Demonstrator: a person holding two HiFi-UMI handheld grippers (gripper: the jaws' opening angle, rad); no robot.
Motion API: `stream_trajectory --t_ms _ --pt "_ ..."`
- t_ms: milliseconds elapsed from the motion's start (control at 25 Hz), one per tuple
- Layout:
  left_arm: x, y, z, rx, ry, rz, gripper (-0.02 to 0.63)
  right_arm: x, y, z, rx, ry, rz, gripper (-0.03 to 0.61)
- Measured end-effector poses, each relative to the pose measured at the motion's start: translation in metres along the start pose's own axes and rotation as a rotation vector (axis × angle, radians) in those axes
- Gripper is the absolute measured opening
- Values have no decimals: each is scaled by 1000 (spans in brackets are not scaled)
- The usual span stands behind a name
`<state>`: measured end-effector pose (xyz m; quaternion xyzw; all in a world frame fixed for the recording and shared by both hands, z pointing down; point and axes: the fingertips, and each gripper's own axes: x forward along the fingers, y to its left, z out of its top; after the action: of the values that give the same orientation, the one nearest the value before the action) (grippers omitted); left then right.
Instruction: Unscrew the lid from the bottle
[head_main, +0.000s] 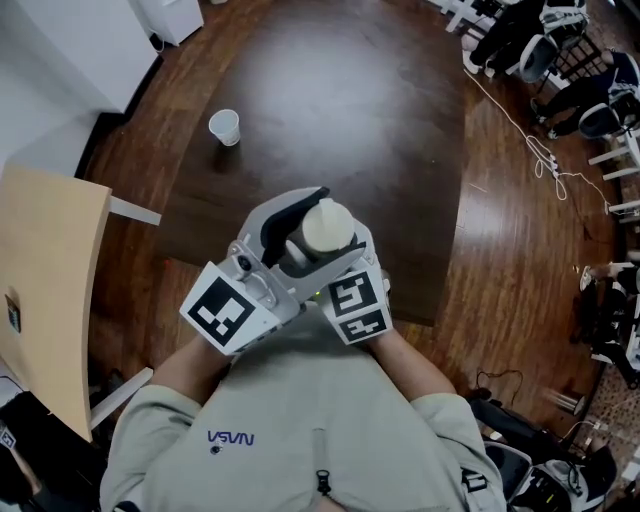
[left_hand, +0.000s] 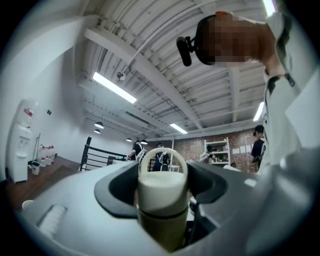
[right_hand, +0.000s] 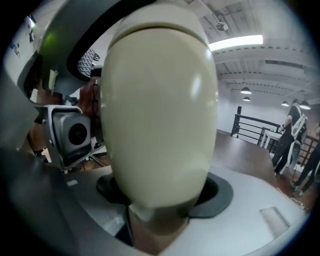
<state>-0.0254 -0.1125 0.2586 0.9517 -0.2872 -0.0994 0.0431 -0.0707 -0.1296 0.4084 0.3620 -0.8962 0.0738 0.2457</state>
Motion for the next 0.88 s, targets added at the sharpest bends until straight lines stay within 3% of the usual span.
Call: stream_trajectory --t_ms 280,440,600,880 --pt "6 -3 -6 -11 3 15 298 -2 -2 -9 46 -7 -11 302" --pt "8 -11 -4 -67 13 -110 293 -5 1 -2 45 -23 65 302" --pt "-2 -19 3 -93 27 -320 353 -16 19 3 -2 -39 280 302" --pt "-24 -36 17 -173 121 -717 364 -63 70 14 -95 -30 820 302"
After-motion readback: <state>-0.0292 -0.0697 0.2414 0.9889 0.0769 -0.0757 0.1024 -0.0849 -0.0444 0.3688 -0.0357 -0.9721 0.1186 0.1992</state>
